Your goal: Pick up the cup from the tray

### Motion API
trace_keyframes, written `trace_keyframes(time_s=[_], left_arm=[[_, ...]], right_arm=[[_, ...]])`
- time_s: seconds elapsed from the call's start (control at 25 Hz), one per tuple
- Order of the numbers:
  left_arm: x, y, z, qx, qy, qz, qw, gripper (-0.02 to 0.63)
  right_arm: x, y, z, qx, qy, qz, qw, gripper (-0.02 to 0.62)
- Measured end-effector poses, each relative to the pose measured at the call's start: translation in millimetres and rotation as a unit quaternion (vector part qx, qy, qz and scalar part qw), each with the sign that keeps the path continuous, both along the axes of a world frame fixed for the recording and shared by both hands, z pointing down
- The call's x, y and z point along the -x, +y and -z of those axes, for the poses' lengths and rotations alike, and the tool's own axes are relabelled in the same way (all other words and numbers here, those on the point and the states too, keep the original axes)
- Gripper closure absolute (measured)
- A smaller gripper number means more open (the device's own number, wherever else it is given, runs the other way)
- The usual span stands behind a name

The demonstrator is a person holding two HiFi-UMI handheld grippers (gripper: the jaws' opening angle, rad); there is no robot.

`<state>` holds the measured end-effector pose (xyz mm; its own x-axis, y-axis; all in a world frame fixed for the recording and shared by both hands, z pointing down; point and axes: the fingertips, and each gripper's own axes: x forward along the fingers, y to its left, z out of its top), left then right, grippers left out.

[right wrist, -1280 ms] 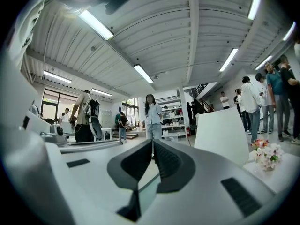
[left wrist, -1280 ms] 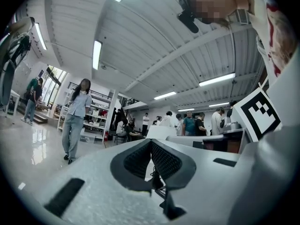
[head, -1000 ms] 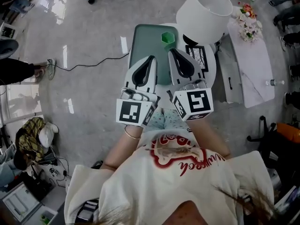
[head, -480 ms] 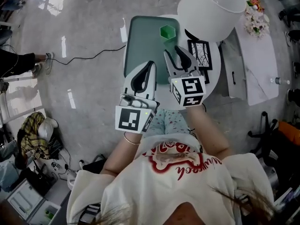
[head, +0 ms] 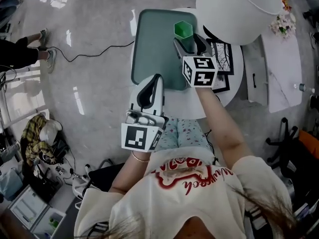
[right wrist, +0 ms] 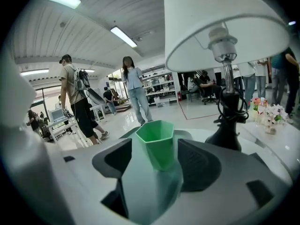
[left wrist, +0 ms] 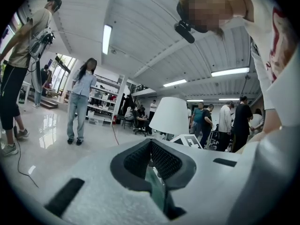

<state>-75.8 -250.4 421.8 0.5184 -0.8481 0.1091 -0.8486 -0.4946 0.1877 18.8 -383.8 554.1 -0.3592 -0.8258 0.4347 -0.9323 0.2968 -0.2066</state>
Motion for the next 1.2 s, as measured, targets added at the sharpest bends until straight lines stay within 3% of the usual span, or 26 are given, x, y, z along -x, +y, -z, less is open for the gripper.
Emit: trace_keyframes(time_s=[0.2,0.6,0.92,1.2], left_arm=[[4,4,-3,0.001,0.0,0.002,1.0,0.593],[5,10,-5,0.005,-0.008,-0.004,0.9999,0.594],[4,4,-6,0.002,-0.008,-0.005,1.0,0.592],[-1,0,11,-0.014,-0.006,-0.01,0.9998,0.592]], right_arm=[[4,-11,-16,0.022,0.006,0.002,1.0,0.295],[7,-20,-24,0.02,0.021,0.006,1.0,0.299],[10,-11,-8,-0.027,0.059,0.036,0.997,0.319],[30,30,56,-0.069,0.031,0.069,0.995,0.321]])
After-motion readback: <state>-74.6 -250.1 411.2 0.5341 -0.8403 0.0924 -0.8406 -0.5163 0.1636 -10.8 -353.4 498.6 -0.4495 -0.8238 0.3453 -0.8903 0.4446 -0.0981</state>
